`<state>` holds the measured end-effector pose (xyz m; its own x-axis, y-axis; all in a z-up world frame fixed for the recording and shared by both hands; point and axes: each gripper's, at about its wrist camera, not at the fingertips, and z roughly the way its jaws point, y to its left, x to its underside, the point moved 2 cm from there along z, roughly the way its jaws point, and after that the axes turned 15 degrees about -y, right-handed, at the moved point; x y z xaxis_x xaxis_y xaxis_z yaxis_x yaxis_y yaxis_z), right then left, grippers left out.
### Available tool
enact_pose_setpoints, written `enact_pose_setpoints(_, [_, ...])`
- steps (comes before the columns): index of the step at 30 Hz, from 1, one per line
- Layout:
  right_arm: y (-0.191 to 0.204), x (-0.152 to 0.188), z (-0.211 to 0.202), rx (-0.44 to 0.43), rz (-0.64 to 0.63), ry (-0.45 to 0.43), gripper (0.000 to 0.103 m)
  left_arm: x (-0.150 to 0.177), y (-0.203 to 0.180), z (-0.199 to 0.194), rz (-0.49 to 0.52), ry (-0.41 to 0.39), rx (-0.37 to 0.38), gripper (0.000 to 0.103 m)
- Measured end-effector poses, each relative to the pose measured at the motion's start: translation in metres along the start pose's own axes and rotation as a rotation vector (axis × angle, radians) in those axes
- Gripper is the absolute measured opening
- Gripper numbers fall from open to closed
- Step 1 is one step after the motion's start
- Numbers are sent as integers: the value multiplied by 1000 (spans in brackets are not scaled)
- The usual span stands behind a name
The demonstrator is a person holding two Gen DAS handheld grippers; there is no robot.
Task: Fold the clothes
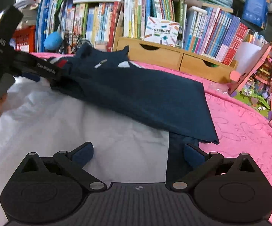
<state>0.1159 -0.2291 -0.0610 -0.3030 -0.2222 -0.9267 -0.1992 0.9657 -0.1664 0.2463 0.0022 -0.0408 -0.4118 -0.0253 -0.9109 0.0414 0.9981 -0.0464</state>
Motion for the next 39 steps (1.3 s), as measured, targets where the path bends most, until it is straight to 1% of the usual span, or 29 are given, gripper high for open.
enact_pose_setpoints(2, [-1, 0, 1, -1, 8, 3, 103, -1, 0, 0, -3, 8, 2, 82])
enact_pose_setpoints(4, [-3, -1, 2, -3, 15, 7, 103, -1, 0, 0, -10, 16, 2, 87])
enact_pose_setpoints(7, [-5, 0, 3, -6, 24, 11, 103, 0, 2, 0, -19, 31, -2, 91])
enact_pose_setpoints(9, [-4, 0, 4, -3, 17, 9, 103, -2, 3, 0, -20, 57, -4, 94])
enact_pose_setpoints(11, [-4, 0, 4, 0, 10, 6, 103, -7, 7, -3, -37, 101, -1, 95])
enact_pose_setpoints(12, [-4, 0, 4, 1, 7, 5, 103, -9, 9, -4, -61, 119, 11, 95])
enact_pose_setpoints(14, [-4, 1, 5, 2, 6, 4, 103, -15, 19, -5, -206, 99, 87, 96])
enact_pose_setpoints(15, [-4, 1, 5, 3, 6, 4, 103, -18, 24, -6, -279, 89, 125, 102])
enact_pose_setpoints(17, [-3, 1, 5, 2, 8, 4, 103, -23, 33, -5, -410, 74, 189, 103])
enact_pose_setpoints(20, [-3, 2, 6, 0, 16, 7, 103, -17, 19, 18, -366, 119, 82, 103])
enact_pose_setpoints(21, [-4, 2, 6, -2, 22, 8, 103, -18, 8, 20, -299, 82, 54, 96])
enact_pose_setpoints(22, [-5, 2, 6, -7, 32, 12, 103, -17, -1, 22, -252, 78, 32, 85])
enact_pose_setpoints(23, [-6, 2, 7, -11, 41, 15, 103, -17, -9, 24, -218, 63, 12, 76])
enact_pose_setpoints(24, [-8, 2, 7, -15, 51, 18, 103, -17, -13, 24, -221, 54, 15, 48])
enact_pose_setpoints(25, [-9, 2, 8, -19, 62, 22, 103, -18, -16, 25, -223, 45, 18, 36])
enact_pose_setpoints(27, [-11, 2, 9, -25, 77, 27, 103, -22, -18, 23, -250, 20, 16, 30])
enact_pose_setpoints(28, [-12, 2, 9, -27, 82, 28, 103, -25, -16, 20, -264, 1, 9, 30])
enact_pose_setpoints(30, [-11, 3, 9, -28, 85, 29, 103, -35, -14, 10, -224, -80, -41, 29])
enact_pose_setpoints(33, [-10, 3, 8, -25, 79, 26, 103, -46, -20, -12, -25, -240, -170, 29])
enact_pose_setpoints(35, [-10, 2, 8, -24, 78, 26, 103, -53, -15, -15, 30, -269, -212, 29])
enact_pose_setpoints(37, [-10, 2, 8, -24, 78, 25, 103, -60, 3, -14, 16, -250, -229, 29])
enact_pose_setpoints(39, [-10, 2, 8, -24, 78, 25, 103, -66, 23, -12, 39, -235, -268, 30])
